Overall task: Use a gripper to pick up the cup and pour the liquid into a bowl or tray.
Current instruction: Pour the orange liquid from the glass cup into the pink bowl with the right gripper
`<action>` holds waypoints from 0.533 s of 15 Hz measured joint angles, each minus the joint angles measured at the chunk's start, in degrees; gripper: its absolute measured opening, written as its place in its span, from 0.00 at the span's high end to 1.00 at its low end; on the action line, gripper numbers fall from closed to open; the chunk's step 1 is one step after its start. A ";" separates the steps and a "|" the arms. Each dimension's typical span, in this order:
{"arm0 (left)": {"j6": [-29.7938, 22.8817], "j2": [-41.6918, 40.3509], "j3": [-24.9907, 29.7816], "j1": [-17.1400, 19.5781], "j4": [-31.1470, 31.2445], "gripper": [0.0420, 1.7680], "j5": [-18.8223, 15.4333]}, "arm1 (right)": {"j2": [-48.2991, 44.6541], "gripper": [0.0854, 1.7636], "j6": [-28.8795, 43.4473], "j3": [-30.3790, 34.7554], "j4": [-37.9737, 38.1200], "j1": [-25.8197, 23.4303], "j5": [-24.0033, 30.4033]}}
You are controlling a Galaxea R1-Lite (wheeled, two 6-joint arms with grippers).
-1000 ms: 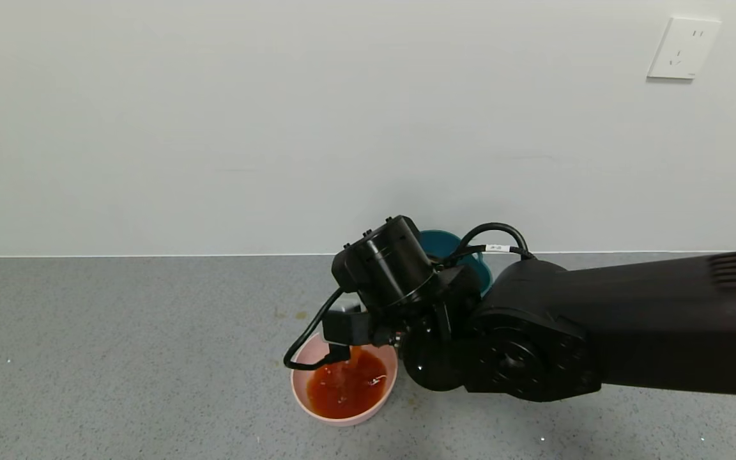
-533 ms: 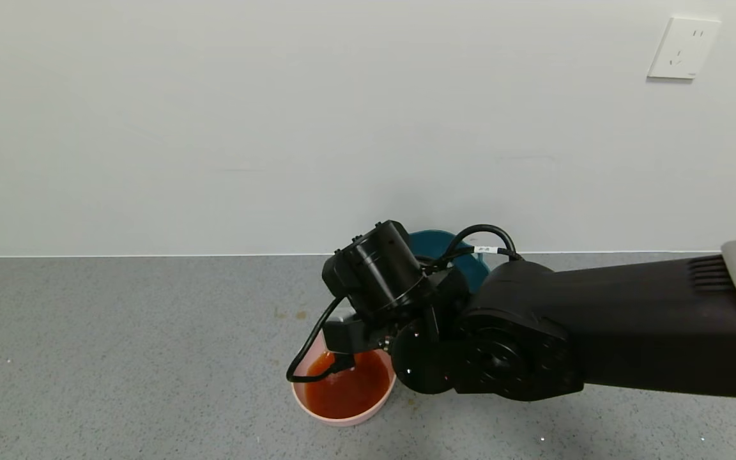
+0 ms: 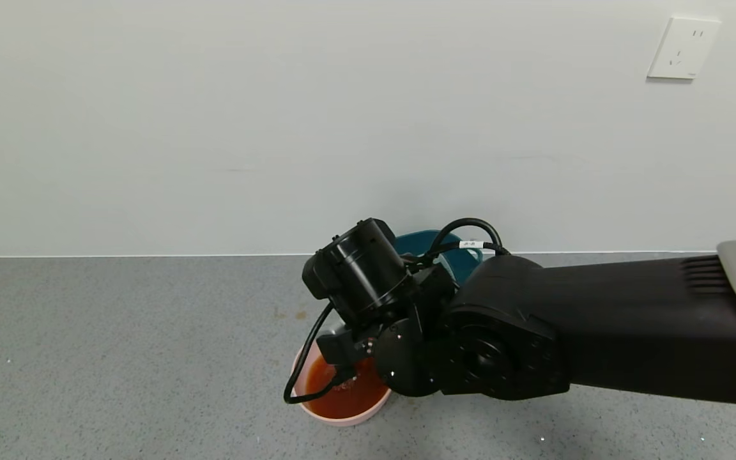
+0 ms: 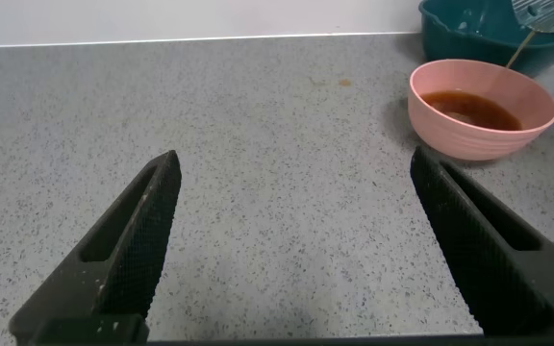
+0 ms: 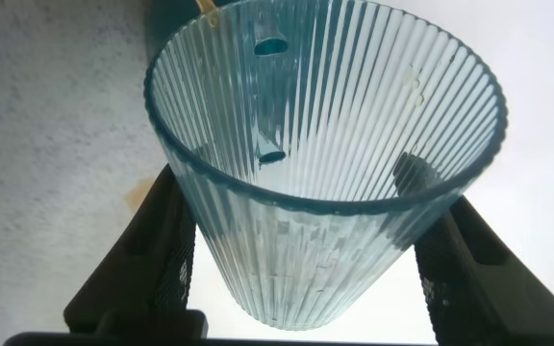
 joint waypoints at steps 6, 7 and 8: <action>0.00 0.00 0.00 0.00 -0.02 0.03 0.00 | 0.63 0.26 -6.27 -0.89 -0.46 0.17 -0.20; 0.00 0.00 0.00 0.00 -0.02 0.03 -0.01 | 0.74 0.26 -6.38 -0.95 -0.46 0.17 -0.16; 0.00 0.00 0.00 0.00 -0.02 0.03 0.00 | 0.80 0.26 -6.45 -1.05 -0.50 0.17 -0.16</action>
